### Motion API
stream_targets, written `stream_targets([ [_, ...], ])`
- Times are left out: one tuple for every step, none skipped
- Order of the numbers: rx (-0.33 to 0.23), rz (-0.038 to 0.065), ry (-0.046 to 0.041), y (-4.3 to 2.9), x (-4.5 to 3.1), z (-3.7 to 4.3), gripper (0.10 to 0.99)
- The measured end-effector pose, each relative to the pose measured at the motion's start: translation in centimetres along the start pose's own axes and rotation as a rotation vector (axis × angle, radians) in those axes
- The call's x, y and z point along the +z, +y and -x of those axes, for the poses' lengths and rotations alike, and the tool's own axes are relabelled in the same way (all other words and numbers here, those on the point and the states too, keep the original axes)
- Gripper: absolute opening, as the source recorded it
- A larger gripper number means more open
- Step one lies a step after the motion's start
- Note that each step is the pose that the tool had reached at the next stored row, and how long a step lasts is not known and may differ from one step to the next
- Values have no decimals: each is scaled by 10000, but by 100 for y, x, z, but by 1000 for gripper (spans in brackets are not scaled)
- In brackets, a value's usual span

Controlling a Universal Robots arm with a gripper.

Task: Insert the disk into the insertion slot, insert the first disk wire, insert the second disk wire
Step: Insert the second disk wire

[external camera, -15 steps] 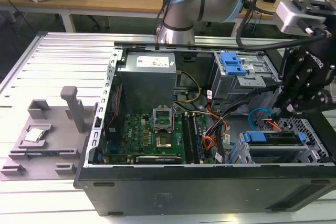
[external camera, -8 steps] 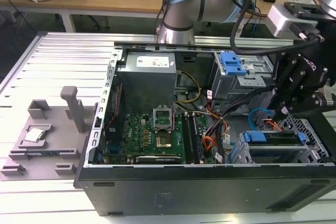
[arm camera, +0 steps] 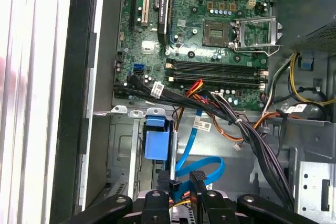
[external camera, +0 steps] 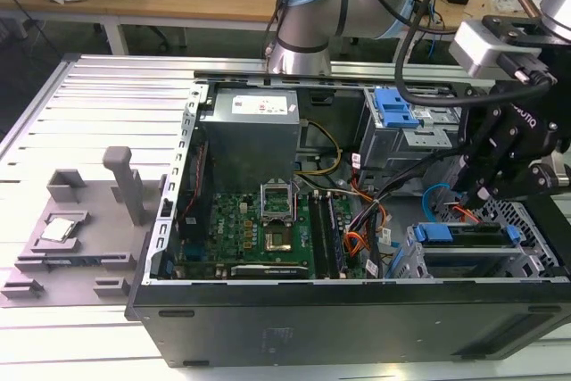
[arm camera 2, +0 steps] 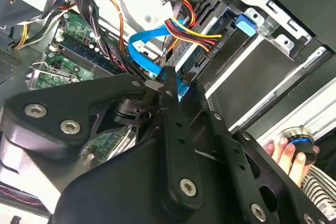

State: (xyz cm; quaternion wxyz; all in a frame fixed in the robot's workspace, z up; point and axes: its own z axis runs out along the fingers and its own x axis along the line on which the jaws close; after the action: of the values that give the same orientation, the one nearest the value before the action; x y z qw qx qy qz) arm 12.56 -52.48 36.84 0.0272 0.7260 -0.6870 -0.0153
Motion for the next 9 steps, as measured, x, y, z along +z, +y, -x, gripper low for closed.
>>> stream_targets([
  [0, 0, 2, 0, 0, 0, 302],
  [0, 1, 2, 0, 0, 0, 302],
  [0, 1, 2, 0, 0, 0, 302],
  [0, 1, 2, 0, 0, 0, 286],
  [0, 0, 2, 0, 0, 0, 220],
  [0, 0, 3, 0, 0, 0, 220],
  [-1, 1, 3, 0, 0, 0, 165],
  [-1, 1, 3, 0, 0, 0, 165],
  [0, 0, 4, 0, 0, 0, 165],
])
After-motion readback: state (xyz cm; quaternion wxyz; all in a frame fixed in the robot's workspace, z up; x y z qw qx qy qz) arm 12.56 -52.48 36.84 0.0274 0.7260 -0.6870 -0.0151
